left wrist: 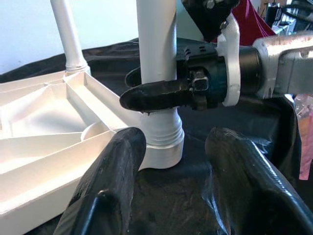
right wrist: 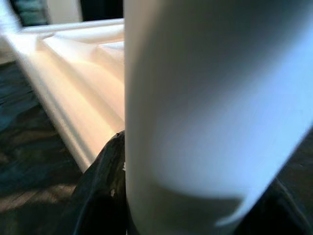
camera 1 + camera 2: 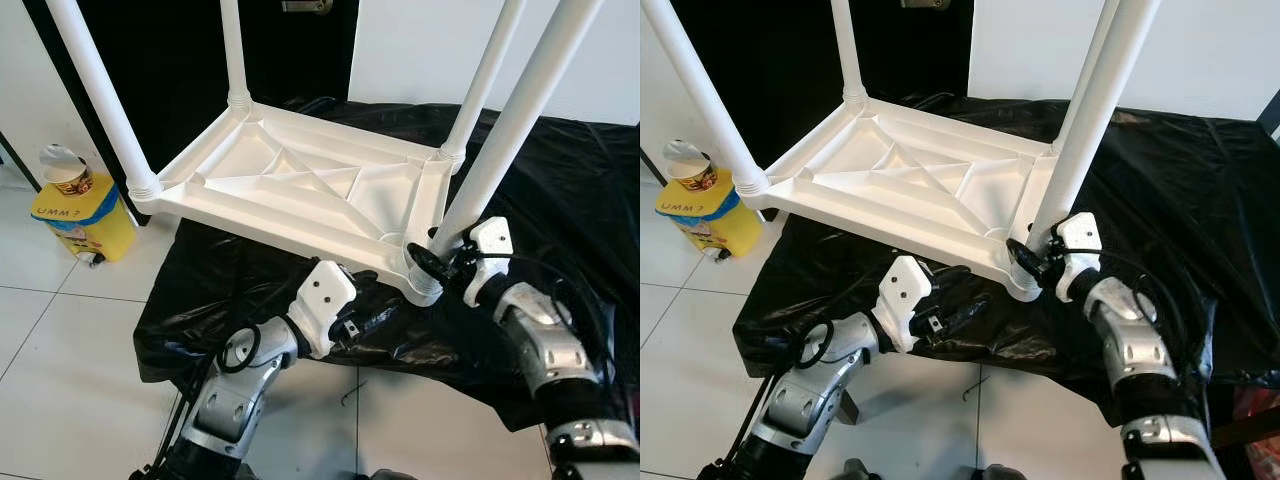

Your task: Building children table

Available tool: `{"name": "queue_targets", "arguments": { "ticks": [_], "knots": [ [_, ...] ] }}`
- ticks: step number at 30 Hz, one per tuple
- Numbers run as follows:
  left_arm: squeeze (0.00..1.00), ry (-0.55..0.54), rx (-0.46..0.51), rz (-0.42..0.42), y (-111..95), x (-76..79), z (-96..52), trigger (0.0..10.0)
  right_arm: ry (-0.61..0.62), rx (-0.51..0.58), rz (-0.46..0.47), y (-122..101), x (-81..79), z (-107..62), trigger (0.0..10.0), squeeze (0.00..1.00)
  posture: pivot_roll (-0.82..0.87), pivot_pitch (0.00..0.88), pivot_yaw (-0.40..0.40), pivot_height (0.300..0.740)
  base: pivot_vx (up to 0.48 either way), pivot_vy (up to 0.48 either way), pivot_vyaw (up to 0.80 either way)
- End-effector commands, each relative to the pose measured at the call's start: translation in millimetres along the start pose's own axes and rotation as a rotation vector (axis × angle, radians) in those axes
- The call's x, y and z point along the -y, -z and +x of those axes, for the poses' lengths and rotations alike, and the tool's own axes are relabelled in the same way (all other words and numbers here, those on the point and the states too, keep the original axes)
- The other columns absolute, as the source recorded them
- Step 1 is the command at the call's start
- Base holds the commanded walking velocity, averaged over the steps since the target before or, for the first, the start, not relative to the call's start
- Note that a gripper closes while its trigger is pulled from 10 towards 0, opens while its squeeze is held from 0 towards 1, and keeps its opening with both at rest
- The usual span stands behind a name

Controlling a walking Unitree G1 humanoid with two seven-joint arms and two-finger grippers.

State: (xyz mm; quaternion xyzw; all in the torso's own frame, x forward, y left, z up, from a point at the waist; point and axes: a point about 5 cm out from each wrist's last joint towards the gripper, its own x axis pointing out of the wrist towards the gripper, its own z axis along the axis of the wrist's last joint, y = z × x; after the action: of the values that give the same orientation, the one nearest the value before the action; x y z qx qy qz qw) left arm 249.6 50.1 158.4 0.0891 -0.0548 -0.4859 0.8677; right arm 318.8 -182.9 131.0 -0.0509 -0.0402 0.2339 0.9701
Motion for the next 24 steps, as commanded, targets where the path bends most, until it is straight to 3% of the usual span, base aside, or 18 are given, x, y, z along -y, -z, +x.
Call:
{"name": "queue_targets", "arguments": {
  "ticks": [1,4,11,15,17,24],
  "knots": [
    [0.0,-0.053,-0.018,-0.009,3,-0.4,-1.0,10.0,0.046,-0.048,0.022,10,-5.9,-2.4,10.0,0.0,0.04,0.043,-0.082,0.74,0.0,0.0,0.0],
    [0.0,-0.053,-0.018,-0.01,3,0.1,-0.9,10.0,0.1,-0.043,0.028,10,-8.4,-2.1,10.0,0.0,0.04,0.039,-0.084,0.74,0.0,0.0,0.0],
    [0.0,-0.053,-0.018,-0.012,3,1.1,0.3,10.0,0.395,-0.06,0.063,12,-15.1,-1.7,10.0,0.0,0.05,0.015,-0.091,0.74,0.0,0.0,0.0],
    [0.0,-0.054,-0.018,-0.01,3,0.7,0.3,10.0,0.463,-0.076,0.052,14,-18.2,-0.2,10.0,0.0,0.05,0.007,-0.094,0.74,0.0,0.0,0.0],
    [0.0,-0.056,-0.017,-0.007,2,0.1,0.4,10.0,0.616,-0.123,0.032,17,-23.3,1.5,10.0,0.0,0.06,0.003,-0.095,0.74,0.0,0.0,0.0],
    [0.0,-0.06,-0.016,-0.006,2,0.1,0.5,10.0,0.715,-0.146,0.011,20,-32.4,4.8,10.0,0.0,0.07,0.0,-0.09,0.74,0.0,0.0,0.0]
  ]
}}
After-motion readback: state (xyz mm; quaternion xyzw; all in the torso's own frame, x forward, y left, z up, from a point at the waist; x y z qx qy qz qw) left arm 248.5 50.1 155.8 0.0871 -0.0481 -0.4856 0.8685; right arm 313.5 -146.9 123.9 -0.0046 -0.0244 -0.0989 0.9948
